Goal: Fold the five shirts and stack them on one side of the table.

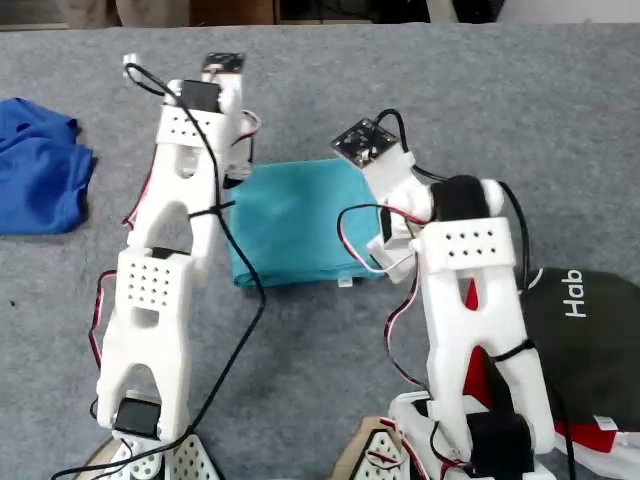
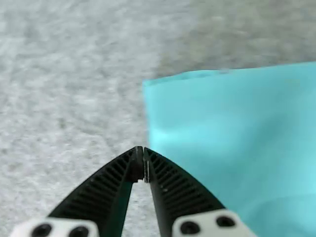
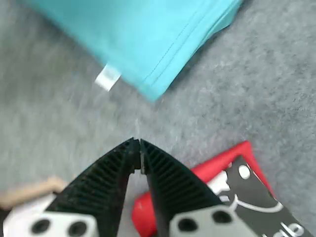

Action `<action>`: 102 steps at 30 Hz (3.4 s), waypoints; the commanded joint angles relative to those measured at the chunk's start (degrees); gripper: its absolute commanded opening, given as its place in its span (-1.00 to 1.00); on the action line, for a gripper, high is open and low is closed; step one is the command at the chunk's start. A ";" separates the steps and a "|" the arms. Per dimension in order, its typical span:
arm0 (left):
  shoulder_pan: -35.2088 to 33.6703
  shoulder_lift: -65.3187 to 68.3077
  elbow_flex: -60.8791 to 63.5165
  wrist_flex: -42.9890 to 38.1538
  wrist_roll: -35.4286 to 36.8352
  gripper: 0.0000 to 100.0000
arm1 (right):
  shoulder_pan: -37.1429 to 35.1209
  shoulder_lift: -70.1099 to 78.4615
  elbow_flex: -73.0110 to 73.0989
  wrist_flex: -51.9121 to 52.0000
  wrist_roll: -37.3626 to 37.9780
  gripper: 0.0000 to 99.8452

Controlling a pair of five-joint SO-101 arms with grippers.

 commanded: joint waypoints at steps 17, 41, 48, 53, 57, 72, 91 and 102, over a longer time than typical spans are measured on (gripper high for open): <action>1.32 11.65 -6.77 -10.73 0.53 -0.96 | -0.75 18.68 5.23 -23.38 -11.96 -0.98; -4.66 9.54 -14.68 1.14 -5.01 -0.53 | -7.16 7.78 4.35 -13.27 -47.38 -0.28; -2.99 13.14 -15.30 0.18 -4.75 -0.54 | -11.38 7.78 16.22 -36.13 -66.46 -0.28; -1.93 15.52 -15.30 -2.29 -4.66 -0.54 | -12.88 10.24 19.56 -45.80 -67.96 -0.28; -1.76 17.01 -15.30 -2.29 -1.67 -0.54 | -12.70 17.71 19.12 -46.86 -68.66 -0.28; -1.23 19.03 -15.38 -3.60 -0.35 -0.83 | -12.18 27.56 13.76 -46.42 -68.75 -0.87; 2.29 19.03 -31.38 0.18 5.01 -0.96 | -2.59 13.85 10.51 -34.37 -61.98 -0.96; 5.98 9.80 -32.62 1.05 14.95 -0.96 | 10.51 -4.44 10.68 -28.57 -55.21 -0.96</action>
